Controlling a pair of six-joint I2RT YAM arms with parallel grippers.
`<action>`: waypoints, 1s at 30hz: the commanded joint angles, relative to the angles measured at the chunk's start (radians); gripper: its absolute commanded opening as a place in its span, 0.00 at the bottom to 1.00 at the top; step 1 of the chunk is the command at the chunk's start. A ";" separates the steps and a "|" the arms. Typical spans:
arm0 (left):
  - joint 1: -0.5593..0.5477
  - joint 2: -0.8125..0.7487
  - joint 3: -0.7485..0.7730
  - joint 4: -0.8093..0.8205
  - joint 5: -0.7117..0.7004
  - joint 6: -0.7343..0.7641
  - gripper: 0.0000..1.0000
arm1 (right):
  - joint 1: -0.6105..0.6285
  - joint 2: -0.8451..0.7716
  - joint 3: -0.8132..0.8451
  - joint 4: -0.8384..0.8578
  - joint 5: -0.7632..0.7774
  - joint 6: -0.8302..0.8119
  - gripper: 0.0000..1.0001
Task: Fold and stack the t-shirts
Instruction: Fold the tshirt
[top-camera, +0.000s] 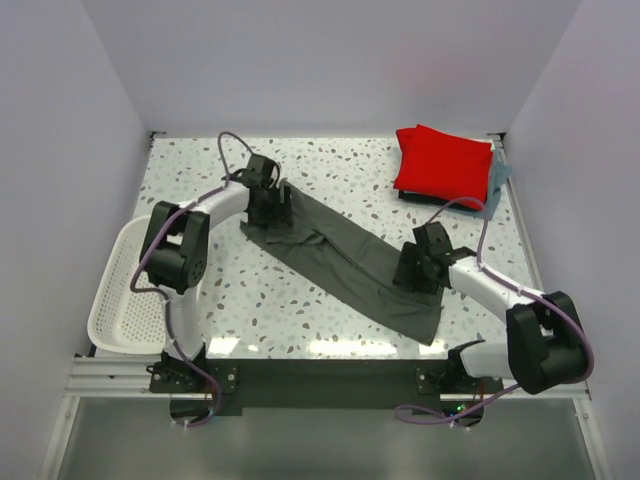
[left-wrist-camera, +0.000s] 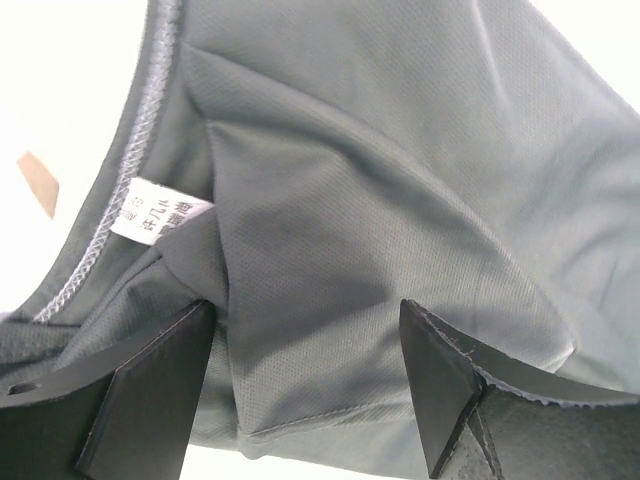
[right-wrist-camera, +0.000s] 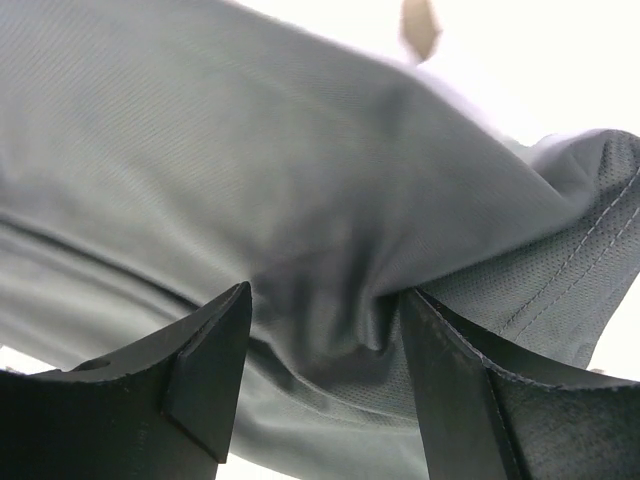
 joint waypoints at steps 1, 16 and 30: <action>0.010 0.139 0.072 -0.013 -0.005 0.021 0.79 | 0.063 0.034 -0.043 -0.042 -0.037 0.081 0.64; 0.016 0.367 0.423 -0.094 -0.070 0.046 0.79 | 0.279 -0.034 0.002 -0.180 0.031 0.210 0.64; 0.015 0.107 0.313 -0.077 -0.037 0.063 0.80 | 0.330 -0.150 0.109 -0.258 0.167 0.120 0.67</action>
